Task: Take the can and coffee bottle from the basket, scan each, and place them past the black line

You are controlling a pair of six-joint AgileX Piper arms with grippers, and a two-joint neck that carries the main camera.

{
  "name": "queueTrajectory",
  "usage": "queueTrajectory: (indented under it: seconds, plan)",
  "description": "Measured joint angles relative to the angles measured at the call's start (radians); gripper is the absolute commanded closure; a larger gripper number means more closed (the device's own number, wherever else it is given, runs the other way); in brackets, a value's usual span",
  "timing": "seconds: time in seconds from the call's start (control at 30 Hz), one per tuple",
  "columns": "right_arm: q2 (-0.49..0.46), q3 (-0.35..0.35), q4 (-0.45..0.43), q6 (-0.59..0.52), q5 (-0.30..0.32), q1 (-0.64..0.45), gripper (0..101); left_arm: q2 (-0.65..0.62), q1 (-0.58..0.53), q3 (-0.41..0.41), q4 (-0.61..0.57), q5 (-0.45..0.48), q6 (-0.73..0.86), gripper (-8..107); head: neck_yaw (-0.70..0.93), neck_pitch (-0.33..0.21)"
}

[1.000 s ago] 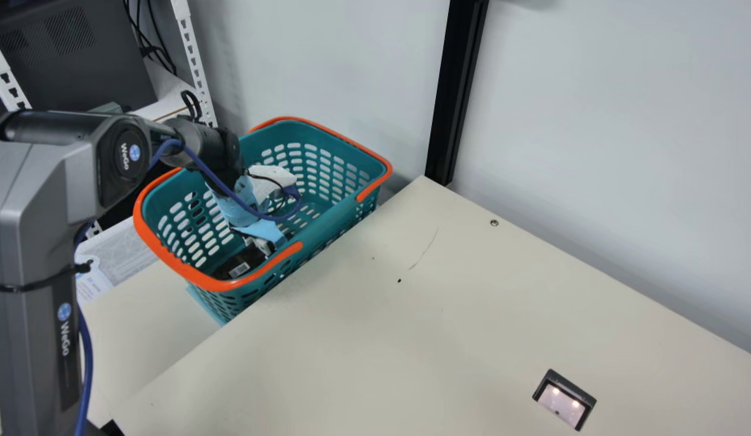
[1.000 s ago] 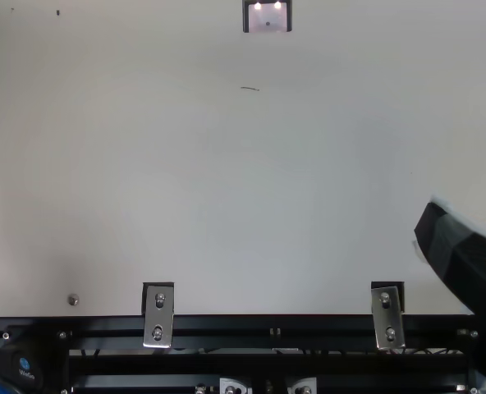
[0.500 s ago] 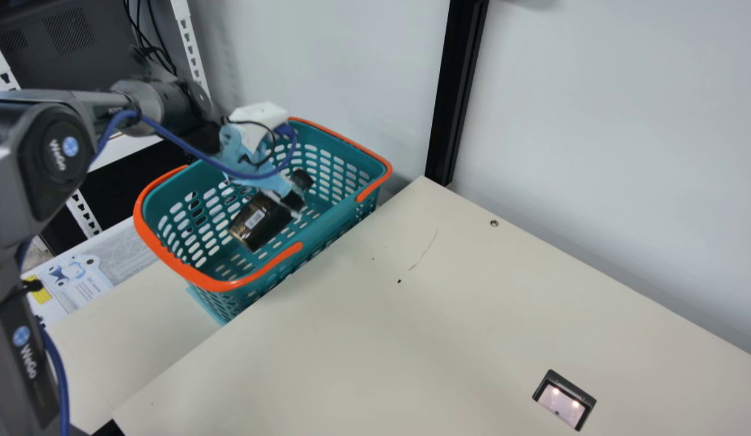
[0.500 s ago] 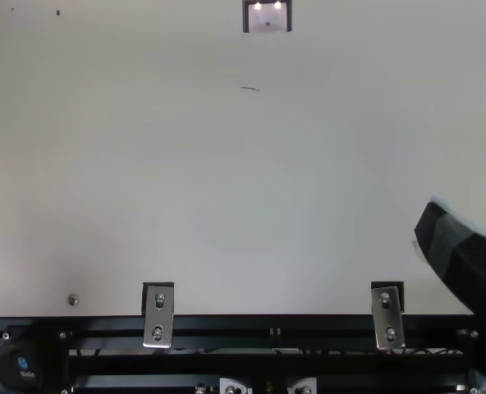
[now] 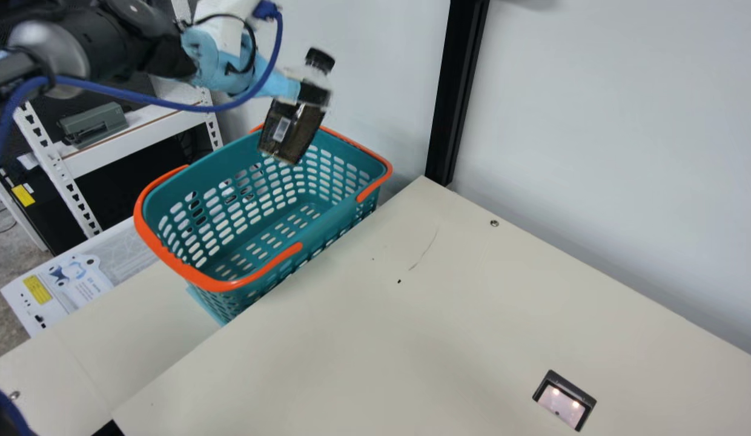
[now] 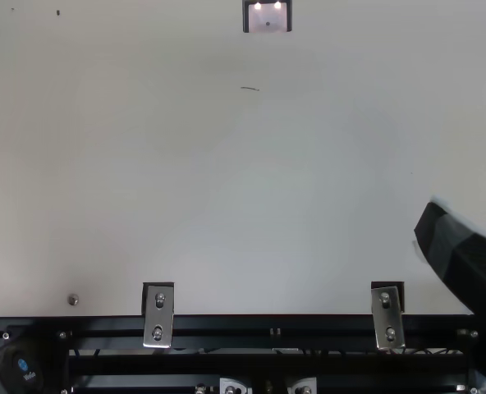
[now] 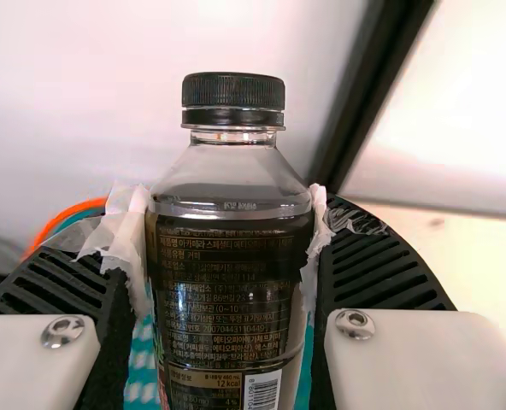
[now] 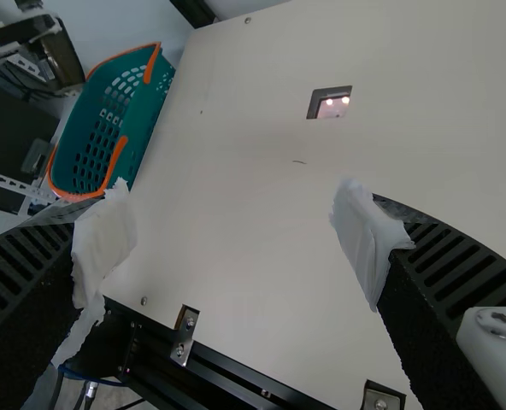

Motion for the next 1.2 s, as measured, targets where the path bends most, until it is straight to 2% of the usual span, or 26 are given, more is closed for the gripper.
queueTrajectory:
  seconds: [0.33, 0.7, 1.1, 1.13, 1.2]
  plan:
    - [0.000, 0.000, 0.000, 0.000, 0.000, 0.000, 0, -0.168, -0.093, 0.110, -0.206, 0.019, -0.080, 89, 0.000, 0.000]
    - [0.000, 0.000, 0.000, 0.000, 0.000, 0.000, 0, -0.323, -0.266, 0.253, -0.293, -0.016, -0.203, 89, 0.000, 0.005]
    - [0.000, 0.000, 0.000, 0.000, 0.000, 0.000, 0, -0.412, -0.476, 0.329, -0.345, -0.110, -0.352, 89, -0.307, 0.036]
    - [0.000, 0.000, 0.000, 0.000, 0.000, 0.000, 0, -0.419, -0.494, 0.333, -0.352, -0.122, -0.363, 89, -0.338, 0.051]
    - [0.000, 0.000, 0.000, 0.000, 0.000, 0.000, 0, -0.427, -0.529, 0.340, -0.363, -0.143, -0.388, 89, -0.404, 0.041]
